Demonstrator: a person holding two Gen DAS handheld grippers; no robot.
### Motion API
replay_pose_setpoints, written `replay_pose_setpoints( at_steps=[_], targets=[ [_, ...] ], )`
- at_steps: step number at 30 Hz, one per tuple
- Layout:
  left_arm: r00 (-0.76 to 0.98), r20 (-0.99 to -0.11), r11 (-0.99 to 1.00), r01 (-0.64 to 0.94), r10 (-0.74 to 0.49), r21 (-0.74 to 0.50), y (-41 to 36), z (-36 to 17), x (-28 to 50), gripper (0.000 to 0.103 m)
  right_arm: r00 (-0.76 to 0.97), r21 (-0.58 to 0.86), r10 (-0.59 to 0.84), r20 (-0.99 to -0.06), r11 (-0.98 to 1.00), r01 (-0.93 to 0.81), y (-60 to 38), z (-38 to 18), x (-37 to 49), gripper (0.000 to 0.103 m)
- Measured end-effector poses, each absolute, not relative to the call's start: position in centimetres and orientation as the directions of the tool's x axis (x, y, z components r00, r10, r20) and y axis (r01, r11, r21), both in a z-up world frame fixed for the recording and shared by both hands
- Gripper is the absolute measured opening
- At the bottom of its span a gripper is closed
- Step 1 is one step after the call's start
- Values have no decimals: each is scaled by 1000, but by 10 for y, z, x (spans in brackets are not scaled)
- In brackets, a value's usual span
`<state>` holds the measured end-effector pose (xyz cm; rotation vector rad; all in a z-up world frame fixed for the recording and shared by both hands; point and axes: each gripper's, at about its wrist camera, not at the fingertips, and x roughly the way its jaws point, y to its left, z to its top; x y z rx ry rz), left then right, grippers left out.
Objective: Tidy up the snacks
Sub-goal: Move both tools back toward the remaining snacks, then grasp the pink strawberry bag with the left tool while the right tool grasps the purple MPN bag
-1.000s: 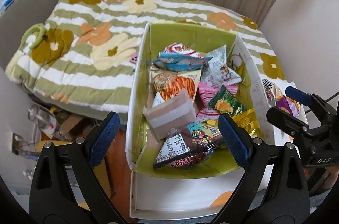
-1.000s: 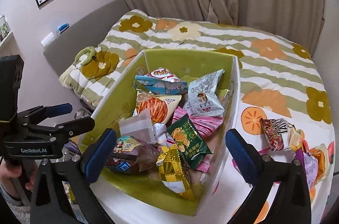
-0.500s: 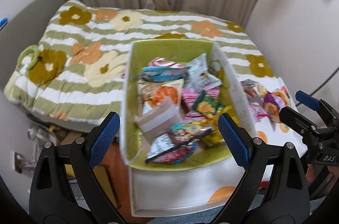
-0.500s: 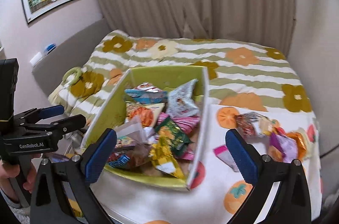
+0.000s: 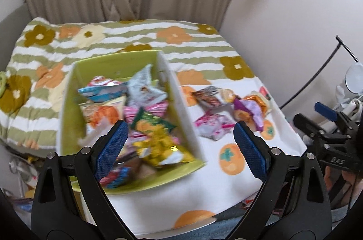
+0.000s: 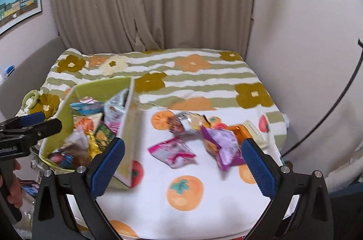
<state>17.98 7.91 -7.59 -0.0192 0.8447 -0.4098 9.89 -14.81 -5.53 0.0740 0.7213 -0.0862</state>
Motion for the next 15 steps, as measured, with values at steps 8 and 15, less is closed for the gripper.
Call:
replay_pose_setpoints(
  at_steps=[8,15],
  targets=[
    [505,-780,906,381,-370,-184,-20,-101,190,93,701,85,18,-713,995,61,-216,-82,108,102],
    [383,-879,922,361,-282,-139,-87,-166,215,93,658,136,103,-746,991,-1,-269,-111,127,102]
  ],
)
